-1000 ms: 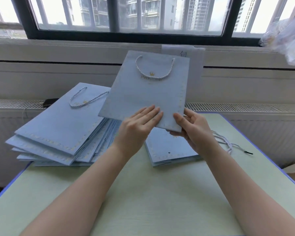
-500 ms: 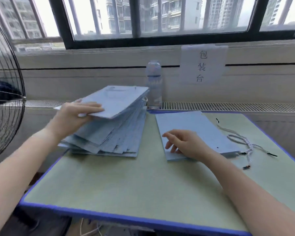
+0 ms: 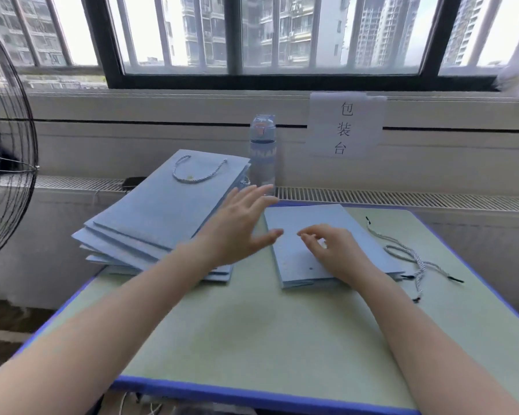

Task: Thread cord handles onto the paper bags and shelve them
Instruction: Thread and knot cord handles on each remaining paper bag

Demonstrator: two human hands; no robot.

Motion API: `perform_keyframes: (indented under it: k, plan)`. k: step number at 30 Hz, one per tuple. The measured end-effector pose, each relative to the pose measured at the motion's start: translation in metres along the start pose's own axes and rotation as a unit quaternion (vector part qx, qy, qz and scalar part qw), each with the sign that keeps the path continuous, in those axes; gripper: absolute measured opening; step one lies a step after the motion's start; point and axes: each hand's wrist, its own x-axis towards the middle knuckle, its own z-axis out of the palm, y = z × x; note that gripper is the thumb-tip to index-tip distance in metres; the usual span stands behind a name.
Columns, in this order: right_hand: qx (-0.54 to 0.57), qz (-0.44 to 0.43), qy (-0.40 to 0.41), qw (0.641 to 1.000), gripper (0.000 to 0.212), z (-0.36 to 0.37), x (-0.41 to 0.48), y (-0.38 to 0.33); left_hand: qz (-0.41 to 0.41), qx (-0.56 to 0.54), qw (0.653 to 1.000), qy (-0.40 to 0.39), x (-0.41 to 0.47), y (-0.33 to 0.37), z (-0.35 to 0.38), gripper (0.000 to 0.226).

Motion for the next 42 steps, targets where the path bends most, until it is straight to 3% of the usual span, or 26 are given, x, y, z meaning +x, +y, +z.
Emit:
perform_keyframes:
  k: [1, 5, 10, 16, 20, 25, 28, 30, 33, 35, 37, 39, 42]
  plan:
    - [-0.029, 0.012, 0.002, 0.999, 0.026, -0.002, 0.002, 0.008, -0.017, -0.029, 0.999, -0.027, 0.01, 0.012, 0.013, 0.074]
    - [-0.173, 0.138, -0.04, 0.974, 0.046, -0.013, 0.01, 0.042, -0.077, -0.068, 0.957, -0.272, 0.024, 0.04, 0.069, 0.091]
    - [-0.207, 0.199, -0.115, 0.951, 0.049, -0.012, 0.016, 0.056, -0.047, -0.065, 0.945, -0.317, 0.013, 0.031, 0.076, 0.093]
    - [-0.211, 0.185, -0.127, 0.952, 0.044, -0.018, 0.015, 0.043, -0.044, -0.102, 0.944, -0.311, 0.013, 0.02, 0.065, 0.086]
    - [-0.19, 0.169, -0.146, 0.956, 0.052, -0.016, 0.008, 0.036, -0.07, -0.142, 0.94, -0.303, 0.009, 0.015, 0.064, 0.08]
    - [-0.1, 0.133, -0.17, 0.971, 0.046, -0.015, 0.002, 0.02, -0.089, -0.188, 0.958, -0.196, 0.008, 0.014, 0.061, 0.065]
    - [-0.027, 0.137, -0.138, 0.981, 0.033, -0.02, 0.0, 0.019, -0.086, -0.17, 0.971, -0.145, 0.005, 0.01, 0.059, 0.05]
    - [0.001, 0.149, -0.053, 0.987, 0.025, -0.026, 0.003, 0.027, -0.089, -0.169, 0.974, -0.122, 0.004, 0.008, 0.061, 0.04]
    - [-0.083, 0.244, 0.081, 0.963, 0.032, -0.039, 0.003, 0.05, -0.076, -0.144, 0.98, -0.114, 0.005, 0.009, 0.06, 0.039]
    - [-0.152, 0.315, 0.075, 0.934, 0.039, -0.043, 0.0, 0.065, -0.074, -0.127, 0.982, -0.115, 0.005, 0.009, 0.061, 0.039]
    - [-0.196, 0.352, 0.065, 0.913, 0.028, -0.044, -0.001, 0.073, -0.078, -0.12, 0.984, -0.11, 0.005, 0.007, 0.064, 0.039]
    - [-0.201, 0.371, 0.081, 0.903, 0.017, -0.044, 0.0, 0.074, -0.084, -0.122, 0.984, -0.105, 0.005, 0.006, 0.067, 0.039]
    - [-0.205, 0.378, 0.089, 0.899, 0.018, -0.045, 0.0, 0.072, -0.09, -0.127, 0.981, -0.113, 0.004, 0.005, 0.068, 0.044]
